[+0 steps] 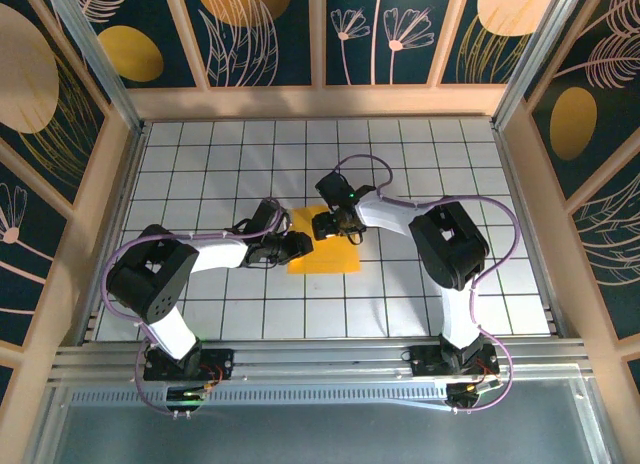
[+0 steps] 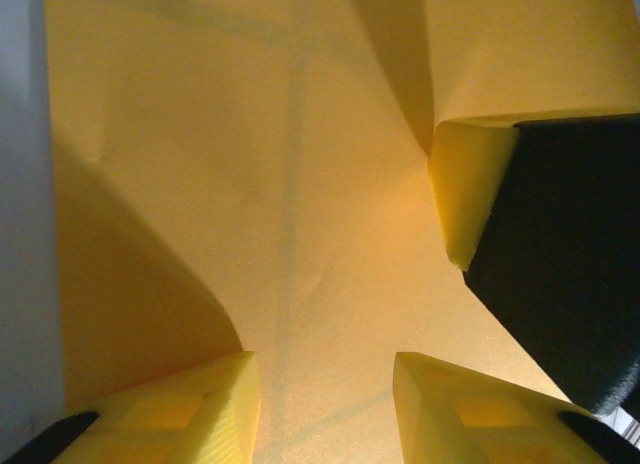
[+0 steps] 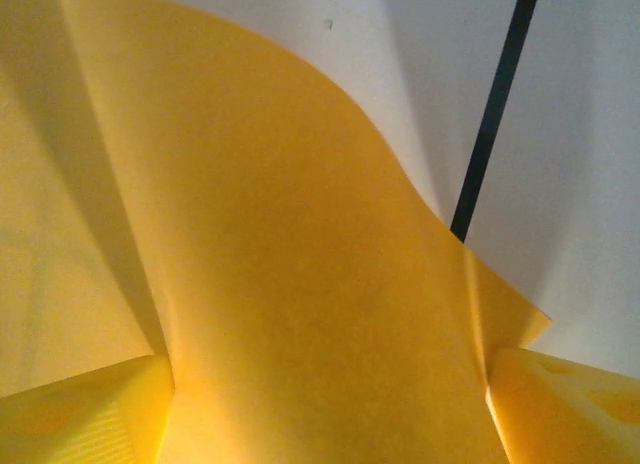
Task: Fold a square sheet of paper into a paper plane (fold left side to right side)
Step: Pick up the square sheet of paper from the center of the table.
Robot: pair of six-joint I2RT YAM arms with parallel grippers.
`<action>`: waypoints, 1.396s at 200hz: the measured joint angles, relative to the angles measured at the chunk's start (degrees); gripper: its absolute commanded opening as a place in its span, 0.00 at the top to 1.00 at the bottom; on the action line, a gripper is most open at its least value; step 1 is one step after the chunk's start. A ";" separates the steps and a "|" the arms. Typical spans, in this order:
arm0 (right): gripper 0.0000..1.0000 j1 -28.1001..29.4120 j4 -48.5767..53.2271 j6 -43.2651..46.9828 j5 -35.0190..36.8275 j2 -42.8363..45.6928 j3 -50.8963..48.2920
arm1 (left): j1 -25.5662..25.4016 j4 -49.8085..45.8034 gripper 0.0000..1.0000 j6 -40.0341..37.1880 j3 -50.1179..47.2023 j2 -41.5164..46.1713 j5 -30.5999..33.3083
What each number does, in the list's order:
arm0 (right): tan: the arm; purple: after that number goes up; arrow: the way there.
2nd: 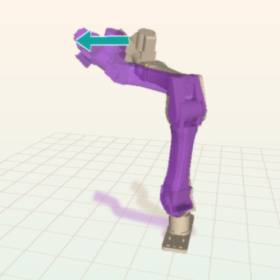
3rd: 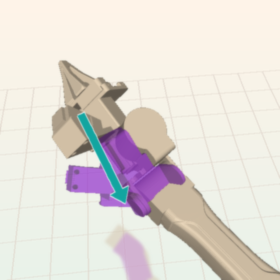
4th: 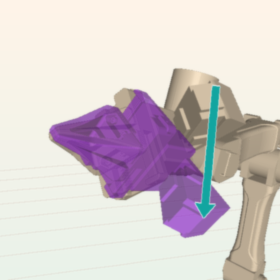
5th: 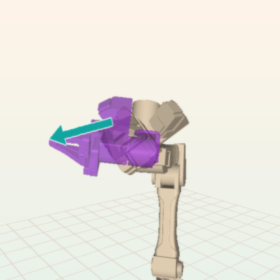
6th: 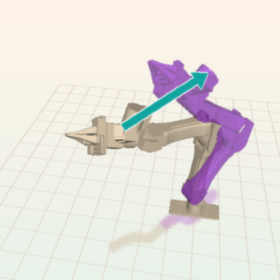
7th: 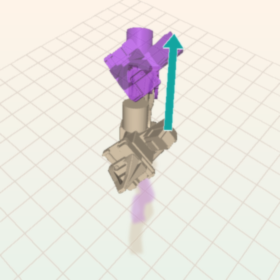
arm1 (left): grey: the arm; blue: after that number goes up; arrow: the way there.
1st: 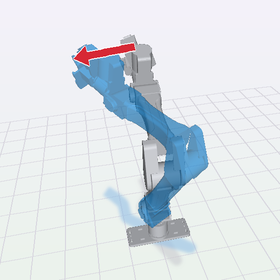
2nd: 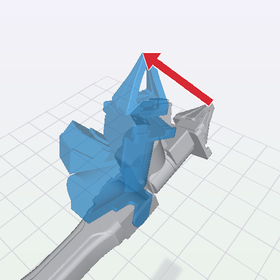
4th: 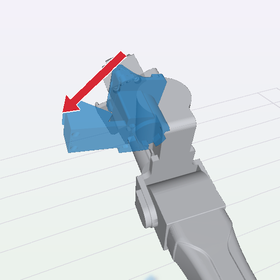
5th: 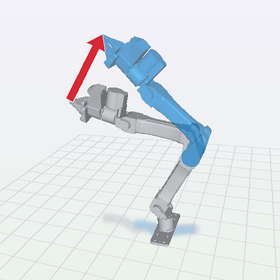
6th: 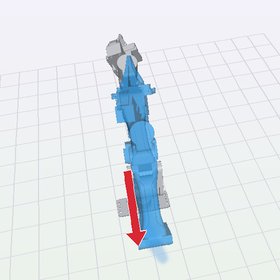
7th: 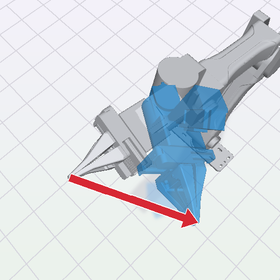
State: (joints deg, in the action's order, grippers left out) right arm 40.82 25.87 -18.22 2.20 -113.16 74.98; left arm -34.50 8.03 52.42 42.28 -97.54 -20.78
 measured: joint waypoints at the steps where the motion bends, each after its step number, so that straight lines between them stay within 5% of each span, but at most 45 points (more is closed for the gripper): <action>1: 0.26 0.00 0.13 -0.15 -0.04 0.00 0.04 | 0.00 0.09 0.60 0.04 -0.02 0.00 0.00; 45: 0.42 0.11 2.75 -0.07 -2.69 0.00 1.16 | 0.00 0.96 0.59 0.63 -0.42 0.13 0.02; 105: 0.63 -1.18 2.03 -0.07 -9.03 0.72 0.28 | 0.15 0.68 0.44 0.70 -0.68 3.21 0.26; 189: 0.67 -12.87 -8.90 -1.42 -31.17 15.19 -12.66 | 13.66 3.50 0.23 -2.89 -5.90 17.99 -4.39; 279: 0.71 -23.06 -17.35 -4.92 -58.16 31.26 -16.26 | 17.68 31.87 0.11 -1.53 -11.80 24.17 -19.56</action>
State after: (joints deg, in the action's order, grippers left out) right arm 17.76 8.51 -23.14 -55.96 -81.91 58.72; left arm -16.82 39.90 50.89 30.48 -73.36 -40.34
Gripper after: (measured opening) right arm 0.293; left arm 0.882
